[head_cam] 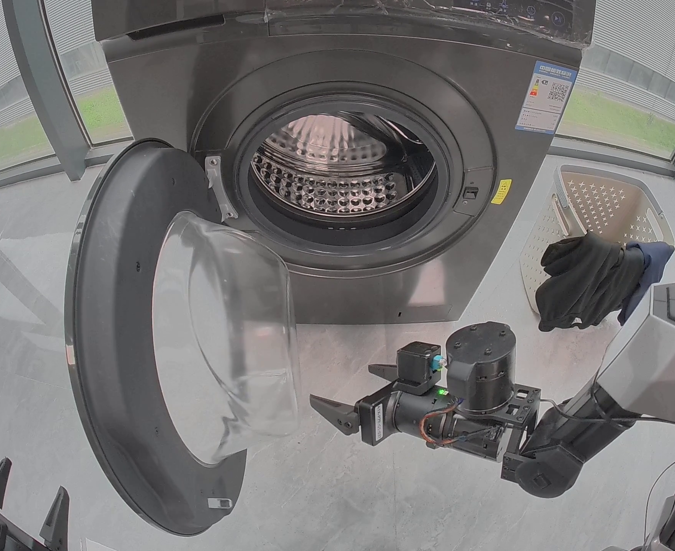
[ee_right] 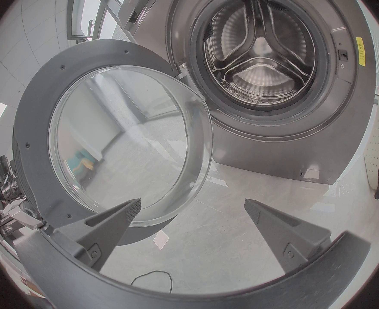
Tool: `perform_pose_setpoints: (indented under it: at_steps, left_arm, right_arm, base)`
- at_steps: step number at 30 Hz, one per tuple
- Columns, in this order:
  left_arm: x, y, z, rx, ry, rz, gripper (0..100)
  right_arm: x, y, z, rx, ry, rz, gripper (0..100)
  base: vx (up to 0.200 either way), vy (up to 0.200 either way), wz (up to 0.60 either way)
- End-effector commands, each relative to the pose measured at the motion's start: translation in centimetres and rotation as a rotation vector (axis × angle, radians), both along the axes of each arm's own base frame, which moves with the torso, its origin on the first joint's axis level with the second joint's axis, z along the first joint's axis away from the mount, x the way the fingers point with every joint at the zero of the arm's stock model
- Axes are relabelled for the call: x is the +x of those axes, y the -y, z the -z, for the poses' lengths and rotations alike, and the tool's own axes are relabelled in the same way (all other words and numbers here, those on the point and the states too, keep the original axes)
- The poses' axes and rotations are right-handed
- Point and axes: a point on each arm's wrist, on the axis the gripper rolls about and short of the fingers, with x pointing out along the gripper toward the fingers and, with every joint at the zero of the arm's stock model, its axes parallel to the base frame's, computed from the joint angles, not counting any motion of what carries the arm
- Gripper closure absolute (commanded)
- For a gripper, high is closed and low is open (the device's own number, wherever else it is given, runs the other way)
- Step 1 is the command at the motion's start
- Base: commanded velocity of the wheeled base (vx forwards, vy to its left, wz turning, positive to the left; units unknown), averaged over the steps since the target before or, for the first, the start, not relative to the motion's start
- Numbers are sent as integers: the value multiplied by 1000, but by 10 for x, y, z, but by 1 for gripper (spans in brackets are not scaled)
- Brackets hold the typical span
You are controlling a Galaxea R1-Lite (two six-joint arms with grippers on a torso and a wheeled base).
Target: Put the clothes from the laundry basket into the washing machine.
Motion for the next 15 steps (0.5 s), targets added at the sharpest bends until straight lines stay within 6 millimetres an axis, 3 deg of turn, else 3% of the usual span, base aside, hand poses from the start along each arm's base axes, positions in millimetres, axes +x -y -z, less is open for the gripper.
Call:
perform_pose_setpoints:
  at_steps: [1,10,15]
  left_arm:
    - [0,0,4,0,-4,-1,0]
    - [0,0,4,0,-6,-2,0]
    - [0,0,4,0,-4,-1,0]
  right_arm:
    - [8,-3,-1,10,10,11,0]
    - [34,-19,19,1,6,29,0]
    - [33,-36,26,6,10,-3,0]
  base:
    - [0,0,0]
    - [0,0,0]
    - [0,0,0]
